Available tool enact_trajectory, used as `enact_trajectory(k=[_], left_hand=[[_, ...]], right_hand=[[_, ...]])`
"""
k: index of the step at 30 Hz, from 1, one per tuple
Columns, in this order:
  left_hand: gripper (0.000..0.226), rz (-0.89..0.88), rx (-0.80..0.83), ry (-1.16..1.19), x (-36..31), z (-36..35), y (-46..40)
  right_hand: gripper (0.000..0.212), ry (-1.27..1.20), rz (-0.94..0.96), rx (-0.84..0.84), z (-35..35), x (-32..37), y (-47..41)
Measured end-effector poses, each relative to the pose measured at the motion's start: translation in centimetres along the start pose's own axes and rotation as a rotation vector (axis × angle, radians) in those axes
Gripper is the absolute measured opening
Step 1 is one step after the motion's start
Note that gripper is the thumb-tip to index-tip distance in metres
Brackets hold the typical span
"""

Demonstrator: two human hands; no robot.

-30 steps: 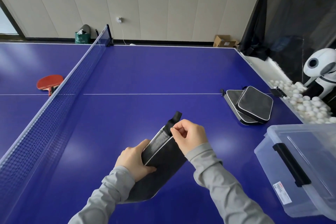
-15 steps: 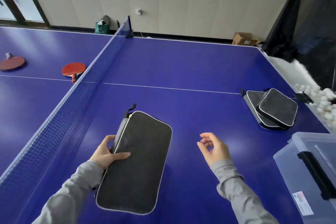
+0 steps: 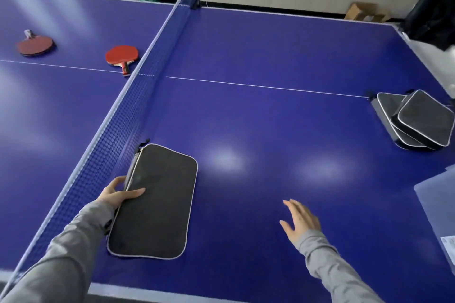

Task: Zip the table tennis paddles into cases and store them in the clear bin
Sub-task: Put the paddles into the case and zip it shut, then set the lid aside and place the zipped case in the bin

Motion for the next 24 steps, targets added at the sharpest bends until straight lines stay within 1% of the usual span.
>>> enact_trajectory(k=[6, 10, 16, 19, 21, 24], left_hand=[[0.058, 0.038, 0.025, -0.059, 0.6, 1.8, -3.4], [0.058, 0.019, -0.051, -0.182, 1.3, 2.6, -5.1], [0.057, -0.014, -0.125, -0.283, 5.1, 3.6, -6.6], [0.066, -0.12, -0.172, -0.469, 5.2, 3.7, -6.7], [0.071, -0.248, -0.209, -0.674, 4.5, 3.3, -6.0], [0.061, -0.474, -0.212, -0.994, 3.1, 1.1, -4.0]], right_hand=[[0.06, 0.065, -0.037, 0.026, -1.9, 0.9, 0.4], [0.063, 0.091, -0.056, 0.063, -2.8, 1.2, 1.0], [0.065, 0.117, -0.079, 0.12, -3.7, 1.7, 1.9], [0.066, 0.128, -0.093, 0.146, -3.9, 1.8, 2.1], [0.065, 0.123, -0.102, 0.158, -4.1, 1.9, 2.3], [0.064, 0.121, -0.111, 0.157, -4.2, 1.9, 2.5]])
Point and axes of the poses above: each hand's wrist, its own y-axis away from the middle knuckle, its own z-axis out of the back of the hand, x = y × z, the point moved 1 cm from there along -y, towards the middle knuckle, and after that the axes turned 2 degrees about z, right-handed, at the moved point
